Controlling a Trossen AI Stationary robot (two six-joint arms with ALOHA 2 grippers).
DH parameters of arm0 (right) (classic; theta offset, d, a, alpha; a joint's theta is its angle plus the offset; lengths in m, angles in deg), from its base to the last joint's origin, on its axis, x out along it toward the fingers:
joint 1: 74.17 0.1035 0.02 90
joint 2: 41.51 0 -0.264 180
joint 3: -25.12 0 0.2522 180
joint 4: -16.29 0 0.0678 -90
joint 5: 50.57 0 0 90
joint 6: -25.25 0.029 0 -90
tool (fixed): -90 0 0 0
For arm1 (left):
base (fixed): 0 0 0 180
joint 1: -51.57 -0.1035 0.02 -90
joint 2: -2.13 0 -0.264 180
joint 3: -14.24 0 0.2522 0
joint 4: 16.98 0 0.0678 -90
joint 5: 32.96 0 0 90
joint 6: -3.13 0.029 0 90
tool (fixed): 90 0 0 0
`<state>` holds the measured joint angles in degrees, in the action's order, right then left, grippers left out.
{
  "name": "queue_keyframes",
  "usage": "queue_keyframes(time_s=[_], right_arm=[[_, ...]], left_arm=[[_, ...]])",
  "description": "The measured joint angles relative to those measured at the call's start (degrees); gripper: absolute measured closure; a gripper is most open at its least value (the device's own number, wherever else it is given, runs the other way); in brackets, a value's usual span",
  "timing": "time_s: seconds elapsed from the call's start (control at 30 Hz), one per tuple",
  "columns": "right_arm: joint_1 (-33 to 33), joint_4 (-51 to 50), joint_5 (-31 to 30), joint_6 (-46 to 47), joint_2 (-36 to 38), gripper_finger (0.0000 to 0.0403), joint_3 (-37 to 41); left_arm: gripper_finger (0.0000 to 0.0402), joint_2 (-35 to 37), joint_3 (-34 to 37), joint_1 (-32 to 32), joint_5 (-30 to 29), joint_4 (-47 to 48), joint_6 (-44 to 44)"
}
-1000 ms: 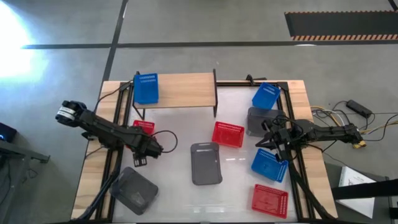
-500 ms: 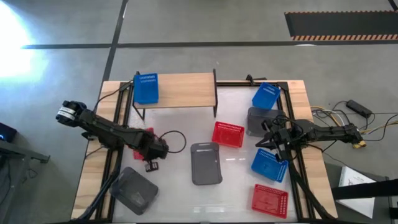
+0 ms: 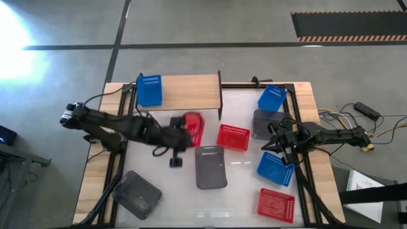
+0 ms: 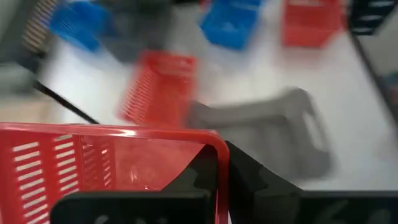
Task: Stack baskets on shelf by color
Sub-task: Put the top left red bin on the shelf
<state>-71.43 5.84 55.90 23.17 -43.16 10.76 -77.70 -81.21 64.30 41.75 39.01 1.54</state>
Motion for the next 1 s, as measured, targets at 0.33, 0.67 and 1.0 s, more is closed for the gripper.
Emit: queue_keyframes(time_s=[0.33,0.67,1.0], right_arm=[[0.00,-0.02,0.01,0.09,0.00,0.0394,0.00],[-0.01,-0.02,0.02,0.07,0.00,0.0394,0.00],[-0.01,-0.02,0.01,0.00,0.00,0.0394,0.01]], left_arm=[[0.0401,-0.04,-2.71,-20.69,1.78,1.11,14.29],[0.0402,-1.06,-1.65,-30.42,5.66,6.63,17.23],[0.0402,-7.82,-1.80,-30.77,5.39,9.81,17.42]])
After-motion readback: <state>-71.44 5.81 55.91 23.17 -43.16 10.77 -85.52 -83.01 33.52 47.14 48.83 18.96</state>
